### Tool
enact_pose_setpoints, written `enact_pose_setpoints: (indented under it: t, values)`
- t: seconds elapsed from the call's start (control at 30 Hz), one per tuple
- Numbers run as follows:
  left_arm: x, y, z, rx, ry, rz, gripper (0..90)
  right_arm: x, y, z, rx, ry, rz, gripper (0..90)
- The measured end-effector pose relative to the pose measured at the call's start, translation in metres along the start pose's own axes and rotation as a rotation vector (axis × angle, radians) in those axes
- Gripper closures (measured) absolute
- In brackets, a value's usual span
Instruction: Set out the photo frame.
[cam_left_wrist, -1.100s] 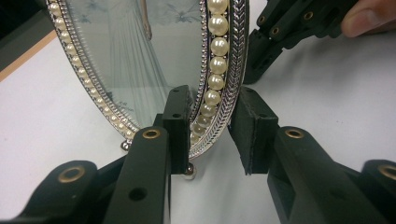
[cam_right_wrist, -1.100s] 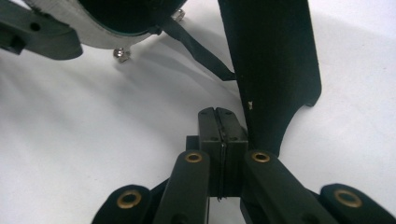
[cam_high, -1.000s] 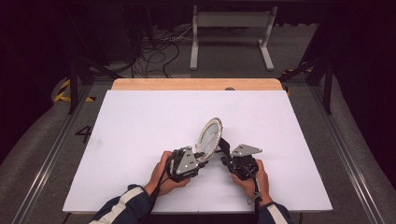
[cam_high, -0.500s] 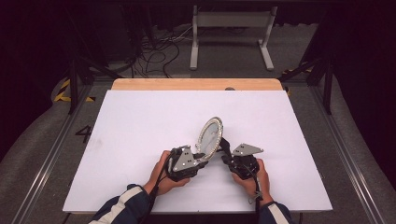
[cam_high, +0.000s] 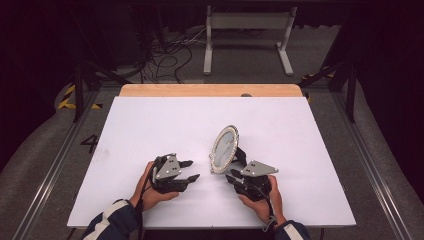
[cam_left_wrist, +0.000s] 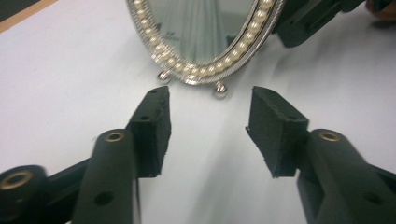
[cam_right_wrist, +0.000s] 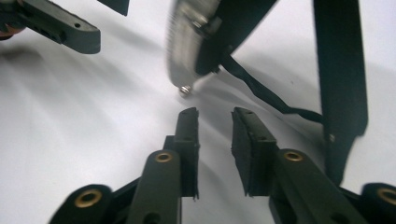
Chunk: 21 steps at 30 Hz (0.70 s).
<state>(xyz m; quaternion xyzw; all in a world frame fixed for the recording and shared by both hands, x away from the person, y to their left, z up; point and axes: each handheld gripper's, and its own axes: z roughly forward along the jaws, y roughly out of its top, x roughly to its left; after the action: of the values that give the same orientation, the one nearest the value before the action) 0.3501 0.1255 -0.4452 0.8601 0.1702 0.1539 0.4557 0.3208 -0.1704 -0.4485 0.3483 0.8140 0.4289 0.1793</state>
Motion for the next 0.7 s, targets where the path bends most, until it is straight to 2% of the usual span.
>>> enact_pose_setpoints:
  t: [0.1,0.17,0.3,0.4,0.5,0.6,0.7]
  values:
    - [0.004,-0.009,-0.011,0.023,0.031,-0.010,40.9,0.005,0.003,0.001,-0.018,0.011,0.016,62.2]
    - [0.005,-0.014,-0.016,0.039,0.057,-0.017,32.2,0.008,0.004,0.003,-0.025,0.001,0.030,57.2]
    - [0.005,-0.027,-0.029,0.060,0.088,-0.030,27.2,0.009,0.009,0.009,-0.052,-0.019,0.074,48.5]
    - [0.005,-0.034,-0.039,0.067,0.103,-0.044,24.2,0.010,0.010,0.015,-0.073,-0.047,0.081,42.4]
    - [0.005,-0.040,-0.048,0.074,0.119,-0.054,22.5,0.010,0.012,0.021,-0.107,-0.069,0.096,40.5]
    - [0.005,-0.043,-0.053,0.081,0.133,-0.061,22.1,0.012,0.013,0.030,-0.106,-0.093,0.106,39.9]
    - [0.004,-0.044,-0.054,0.074,0.136,-0.068,21.8,0.012,0.013,0.036,-0.113,-0.084,0.130,40.7]
